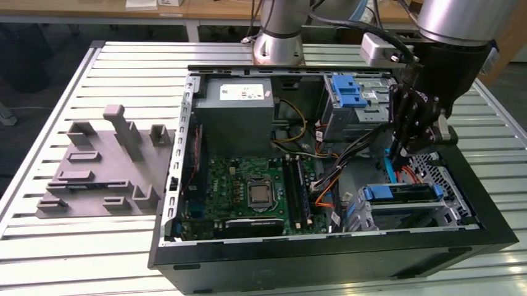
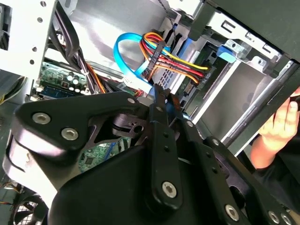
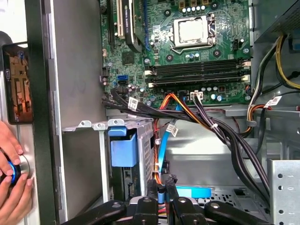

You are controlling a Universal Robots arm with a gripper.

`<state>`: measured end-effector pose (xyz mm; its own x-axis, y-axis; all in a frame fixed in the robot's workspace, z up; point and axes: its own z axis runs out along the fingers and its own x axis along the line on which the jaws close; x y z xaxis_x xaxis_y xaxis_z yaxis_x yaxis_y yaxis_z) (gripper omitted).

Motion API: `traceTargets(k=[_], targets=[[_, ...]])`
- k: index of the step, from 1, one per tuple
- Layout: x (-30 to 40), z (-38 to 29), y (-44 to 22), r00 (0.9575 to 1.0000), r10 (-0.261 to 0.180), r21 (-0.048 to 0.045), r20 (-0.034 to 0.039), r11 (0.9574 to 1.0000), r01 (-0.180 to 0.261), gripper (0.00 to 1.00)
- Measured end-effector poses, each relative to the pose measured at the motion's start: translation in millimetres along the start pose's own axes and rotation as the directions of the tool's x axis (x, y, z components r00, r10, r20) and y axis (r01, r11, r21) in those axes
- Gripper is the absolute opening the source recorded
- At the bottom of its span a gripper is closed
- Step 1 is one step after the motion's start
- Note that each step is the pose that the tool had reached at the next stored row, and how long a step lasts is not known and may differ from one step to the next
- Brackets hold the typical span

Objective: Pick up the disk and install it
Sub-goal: 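Insert the second disk wire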

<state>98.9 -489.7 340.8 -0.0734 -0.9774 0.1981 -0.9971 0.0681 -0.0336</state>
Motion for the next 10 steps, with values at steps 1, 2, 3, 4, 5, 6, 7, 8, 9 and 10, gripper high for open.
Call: traceTargets(k=[1, 2, 3, 4, 5, 6, 7, 8, 9, 10], targets=[[1.4, 0.5, -0.1, 1.0000, 0.000, -0.0001, 0.0015, 1.0000, 0.000, 0.19], [2.9, 1.2, -0.2, 1.0000, 0.000, -0.0005, 0.0056, 1.0000, 0.000, 0.19], [4.3, 1.9, -0.3, 0.9999, 0.000, -0.0008, 0.0114, 1.0000, 0.000, 0.19], [5.4, 2.4, -0.4, 0.9999, 0.000, -0.0012, 0.0169, 1.0000, 0.000, 0.19], [6.4, 3.1, -0.5, 0.9998, 0.000, -0.0015, 0.0206, 1.0000, 0.000, 0.19], [7.5, 3.7, -0.6, 0.9997, 0.000, -0.0017, 0.0229, 1.0000, 0.000, 0.19], [8.7, 4.2, -0.7, 0.9997, 0.000, -0.0018, 0.0241, 1.0000, 0.000, 0.19], [10.0, 4.7, -0.8, 0.9997, 0.000, -0.0019, 0.0250, 1.0000, 0.000, 0.19], [11.3, 5.2, -0.9, 0.9997, 0.001, -0.0019, 0.0257, 1.0000, 0.000, 0.19], [12.8, 5.6, -1.1, 0.9997, 0.001, -0.0019, 0.0260, 1.0000, 0.000, 0.19]])
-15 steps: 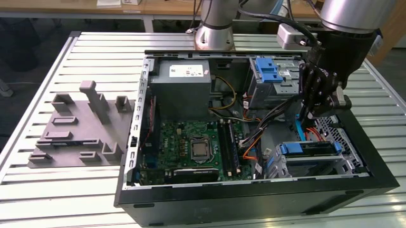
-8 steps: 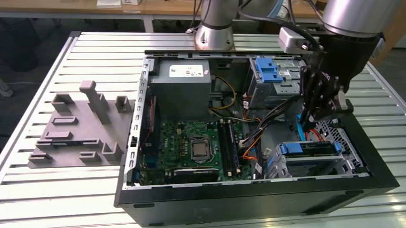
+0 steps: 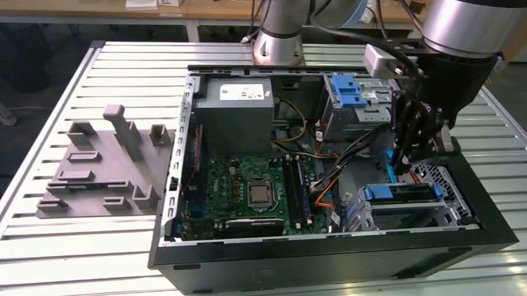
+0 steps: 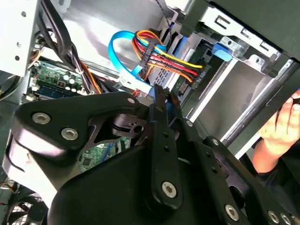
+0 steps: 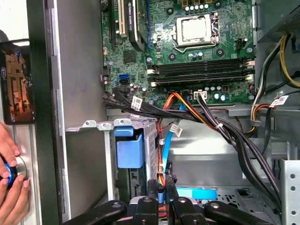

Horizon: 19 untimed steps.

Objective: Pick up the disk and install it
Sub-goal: 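Insert the second disk wire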

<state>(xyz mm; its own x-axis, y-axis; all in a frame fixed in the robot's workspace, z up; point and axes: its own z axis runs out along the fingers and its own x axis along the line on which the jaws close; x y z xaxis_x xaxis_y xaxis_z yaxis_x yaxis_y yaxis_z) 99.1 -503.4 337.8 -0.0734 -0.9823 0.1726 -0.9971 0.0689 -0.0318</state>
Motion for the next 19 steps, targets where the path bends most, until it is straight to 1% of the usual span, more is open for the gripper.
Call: traceTargets(k=[11, 15, 19], targets=[[15.2, 3.0, -2.6, 1.0000, 0.000, 0.0000, 0.0000, 1.0000, 0.000, 0.19], [18.4, 3.9, -3.0, 1.0000, 0.000, -0.0001, -0.0001, 1.0000, 0.000, 0.19], [18.5, 4.9, -3.3, 1.0000, 0.000, -0.0001, 0.0000, 1.0000, 0.000, 0.19]])
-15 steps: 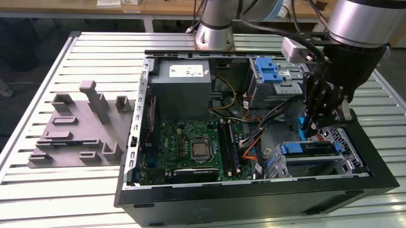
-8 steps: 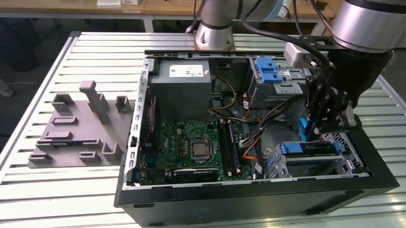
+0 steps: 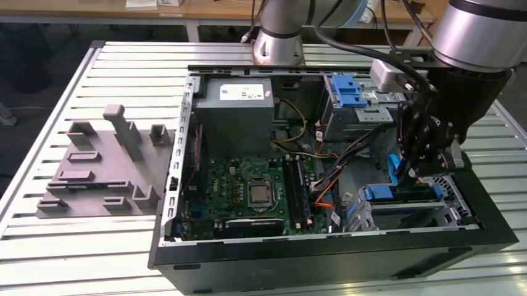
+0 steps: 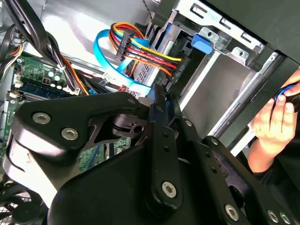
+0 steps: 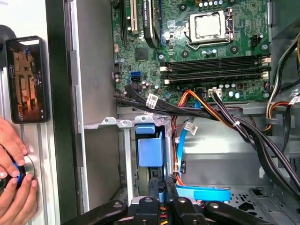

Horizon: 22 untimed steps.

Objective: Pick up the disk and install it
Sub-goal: 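Insert the second disk wire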

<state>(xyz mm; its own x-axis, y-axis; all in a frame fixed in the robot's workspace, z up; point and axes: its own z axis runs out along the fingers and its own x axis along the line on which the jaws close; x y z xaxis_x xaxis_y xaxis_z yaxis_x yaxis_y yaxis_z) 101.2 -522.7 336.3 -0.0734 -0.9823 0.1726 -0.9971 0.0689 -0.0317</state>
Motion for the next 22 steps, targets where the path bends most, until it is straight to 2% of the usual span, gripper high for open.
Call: traceTargets(k=[22], targets=[[4.4, 3.0, -6.0, 1.0000, 0.000, -0.0001, 0.0011, 1.0000, 0.000, 0.19]])
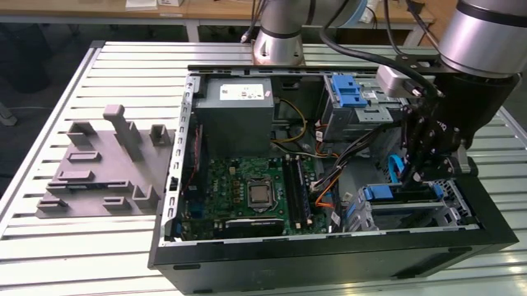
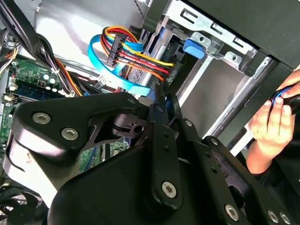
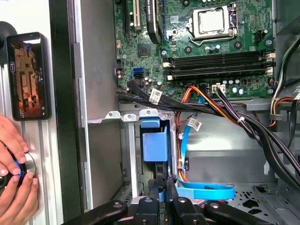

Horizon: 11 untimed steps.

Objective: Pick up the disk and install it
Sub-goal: 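Insert the second disk wire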

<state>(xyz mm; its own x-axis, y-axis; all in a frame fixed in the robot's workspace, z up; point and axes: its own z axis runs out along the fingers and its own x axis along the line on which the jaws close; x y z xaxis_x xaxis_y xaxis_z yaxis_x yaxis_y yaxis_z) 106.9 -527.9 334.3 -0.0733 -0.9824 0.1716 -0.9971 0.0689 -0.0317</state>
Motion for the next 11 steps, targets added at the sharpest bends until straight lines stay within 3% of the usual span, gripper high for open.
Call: traceTargets(k=[11], targets=[[0.6, 0.8, -1.2, 1.0000, 0.000, -0.0004, 0.0055, 1.0000, 0.000, 0.19]])
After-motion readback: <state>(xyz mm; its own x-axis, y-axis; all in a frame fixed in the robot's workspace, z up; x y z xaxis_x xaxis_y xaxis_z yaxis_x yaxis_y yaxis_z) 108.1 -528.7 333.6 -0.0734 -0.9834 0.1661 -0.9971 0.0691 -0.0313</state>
